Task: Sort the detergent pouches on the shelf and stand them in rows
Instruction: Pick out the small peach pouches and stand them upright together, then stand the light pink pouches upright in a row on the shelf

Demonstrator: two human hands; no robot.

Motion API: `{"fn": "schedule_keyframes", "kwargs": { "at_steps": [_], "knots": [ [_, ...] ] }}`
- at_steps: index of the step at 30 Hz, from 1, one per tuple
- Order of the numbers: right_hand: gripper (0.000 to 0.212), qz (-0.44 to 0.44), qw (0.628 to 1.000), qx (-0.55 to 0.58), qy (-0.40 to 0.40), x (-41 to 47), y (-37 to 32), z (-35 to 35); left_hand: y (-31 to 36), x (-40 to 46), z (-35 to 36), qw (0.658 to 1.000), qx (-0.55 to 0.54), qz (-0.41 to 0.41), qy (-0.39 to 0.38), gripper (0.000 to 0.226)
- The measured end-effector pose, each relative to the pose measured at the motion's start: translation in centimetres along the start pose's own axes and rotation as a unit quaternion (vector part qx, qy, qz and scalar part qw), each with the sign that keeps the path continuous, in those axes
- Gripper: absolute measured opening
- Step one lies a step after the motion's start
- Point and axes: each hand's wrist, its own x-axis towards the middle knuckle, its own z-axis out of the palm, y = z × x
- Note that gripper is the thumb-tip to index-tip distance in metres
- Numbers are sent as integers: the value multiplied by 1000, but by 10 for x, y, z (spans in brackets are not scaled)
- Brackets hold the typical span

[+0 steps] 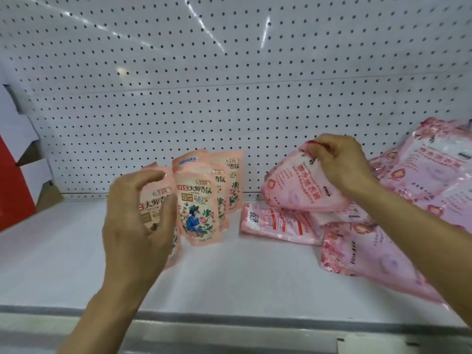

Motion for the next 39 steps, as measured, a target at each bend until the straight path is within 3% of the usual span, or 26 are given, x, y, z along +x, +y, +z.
{"fn": "schedule_keyframes", "kwargs": {
  "at_steps": [3, 7, 11, 16, 22, 25, 29, 34, 39],
  "knots": [
    [22, -27, 996, -81, -40, 8, -19, -18, 28, 11, 30, 988, -92, -13, -120, 26],
    [22, -51, 983, -165, -68, 17, -38, -34, 49, 23, 75, 956, -129, -39, -260, 40],
    [21, -89, 960, -254, -74, 27, -36, -31, 46, 14, 108, 929, -65, -53, -359, 48],
    [22, -133, 945, -280, -103, 61, -26, -22, 33, -5, 133, 905, 27, -41, -423, 48],
    [23, -253, 908, -278, -182, 105, -25, -5, 22, -15, 150, 888, 123, 11, -443, 39],
    [21, -284, 893, -268, -223, 121, -28, 10, 18, -18, 156, 874, 162, 52, -455, 47],
    [24, -315, 872, -275, -253, 138, -26, 38, 18, -19, 160, 884, 161, 59, -435, 51],
    [18, -269, 881, -265, -283, 148, -6, 64, 21, -21, 163, 891, 160, 49, -422, 53],
    [13, -137, 916, -195, -322, 154, 22, 51, 19, -24, 164, 885, 175, 58, -427, 57]
  ]
}}
